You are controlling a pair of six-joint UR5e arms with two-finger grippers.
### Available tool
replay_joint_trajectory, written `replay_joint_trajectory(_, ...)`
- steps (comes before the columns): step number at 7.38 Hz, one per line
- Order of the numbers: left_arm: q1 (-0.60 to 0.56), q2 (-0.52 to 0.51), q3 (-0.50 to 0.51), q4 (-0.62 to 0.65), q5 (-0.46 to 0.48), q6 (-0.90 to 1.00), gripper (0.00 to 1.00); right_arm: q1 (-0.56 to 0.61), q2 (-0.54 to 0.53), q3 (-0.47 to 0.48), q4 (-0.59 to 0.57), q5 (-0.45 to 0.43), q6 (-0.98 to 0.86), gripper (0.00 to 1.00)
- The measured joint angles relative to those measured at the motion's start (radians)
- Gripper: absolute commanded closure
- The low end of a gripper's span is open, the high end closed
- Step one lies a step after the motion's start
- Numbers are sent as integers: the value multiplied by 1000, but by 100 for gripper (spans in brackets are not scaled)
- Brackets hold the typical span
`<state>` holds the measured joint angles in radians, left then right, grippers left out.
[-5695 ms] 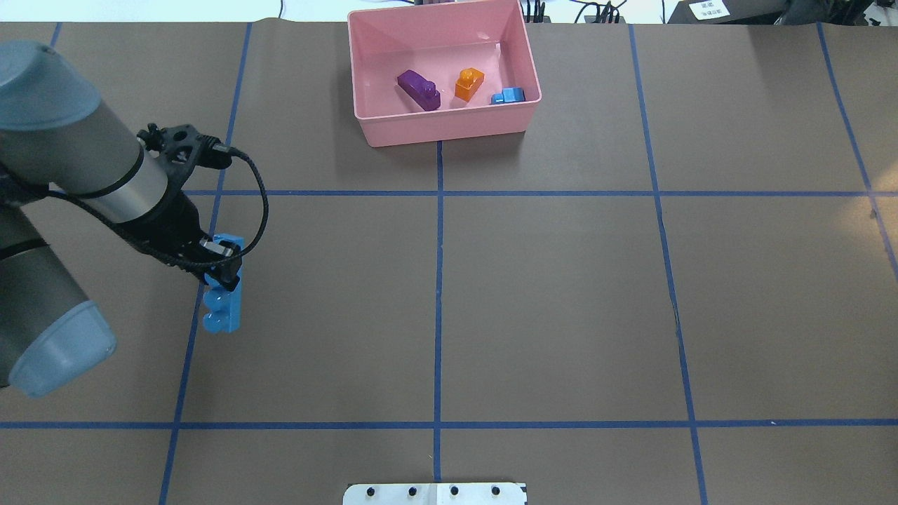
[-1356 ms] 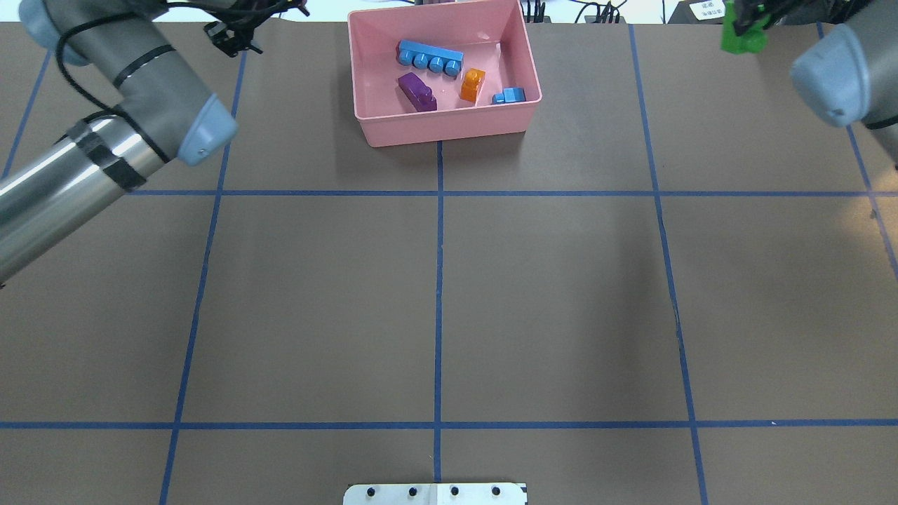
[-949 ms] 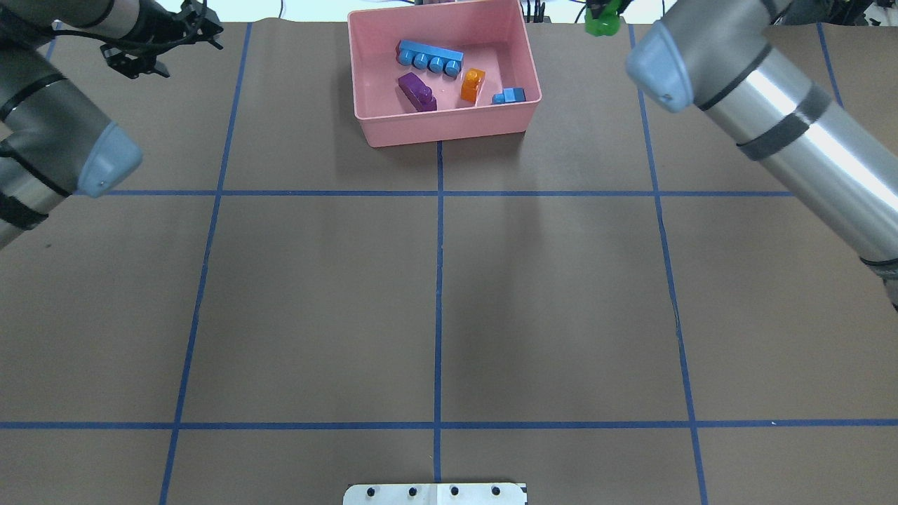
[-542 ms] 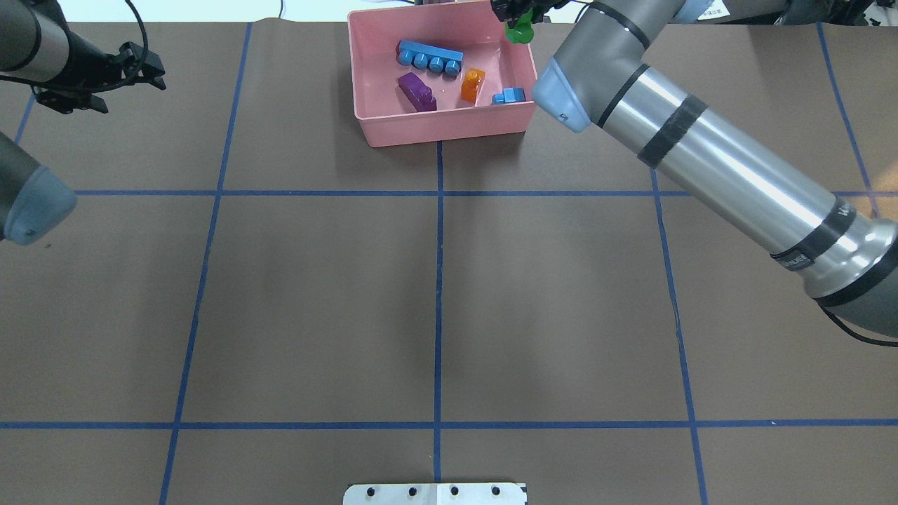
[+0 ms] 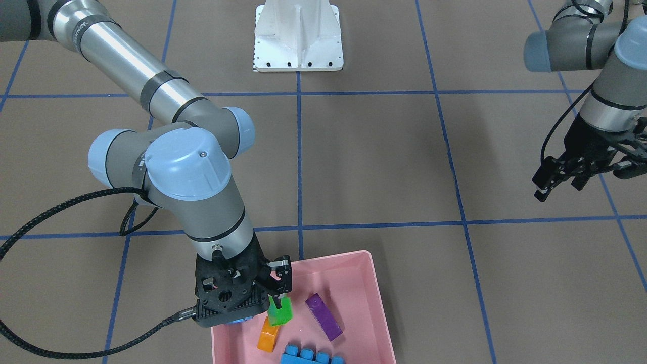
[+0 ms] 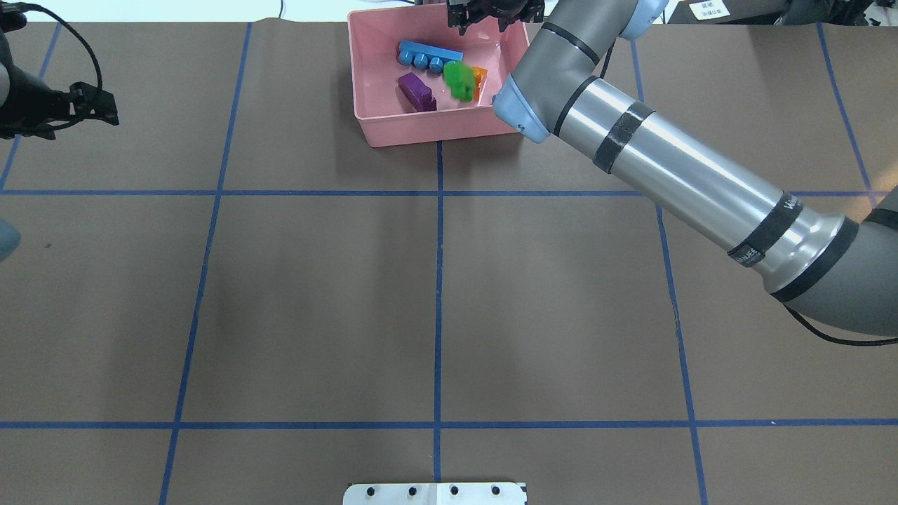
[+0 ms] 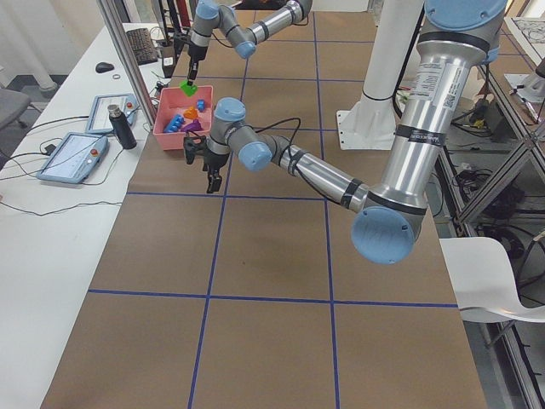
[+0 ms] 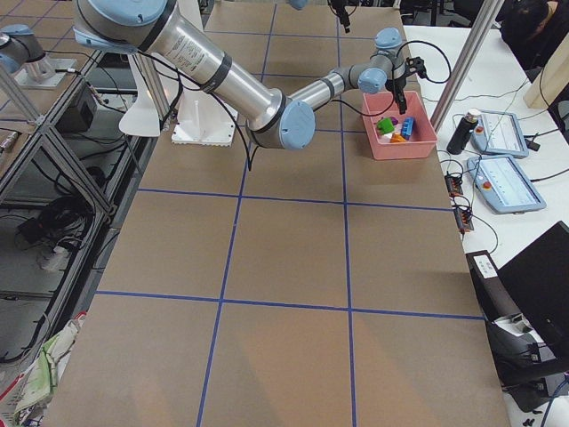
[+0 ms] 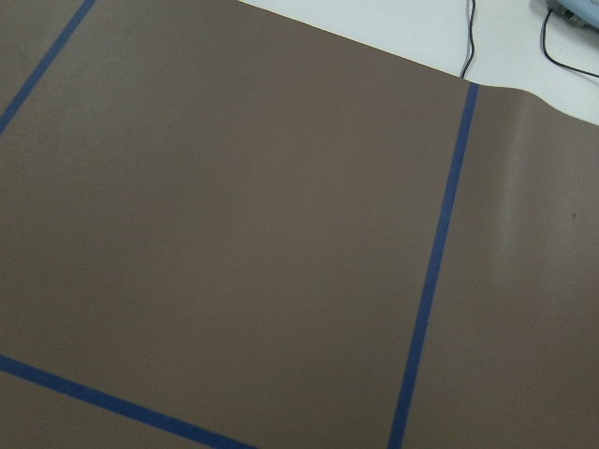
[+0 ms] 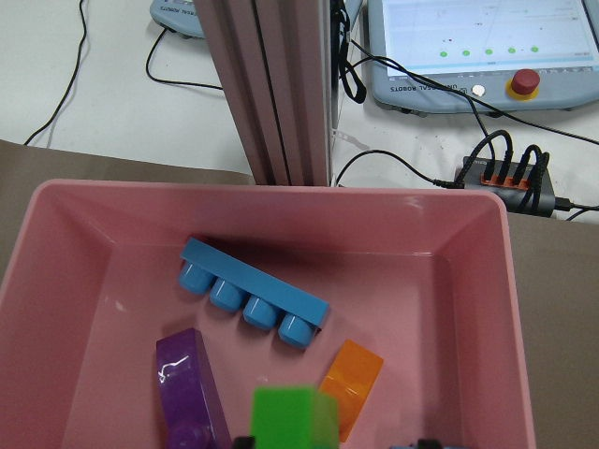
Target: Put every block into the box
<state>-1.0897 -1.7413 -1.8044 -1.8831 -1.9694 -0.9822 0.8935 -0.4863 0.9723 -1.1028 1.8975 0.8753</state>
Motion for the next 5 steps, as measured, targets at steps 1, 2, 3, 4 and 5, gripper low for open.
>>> replay_joint_trajectory(1,-20,41,-10,1,-25,98,0,15,0,15,-38,39,0,0)
replay_joint_trajectory(2,-47,81,-15,2,-59,191,0,45,-4,57,-126,101,-11,0)
replay_joint_trajectory(3,-82,123,-17,2,-103,291,0,86,-18,121,-244,170,-43,0)
replay_joint_trajectory(4,-128,169,-16,3,-152,415,0,128,-51,202,-378,221,-117,0)
replay_joint_trajectory(5,-170,213,-14,6,-186,540,0,161,-93,282,-500,244,-209,0)
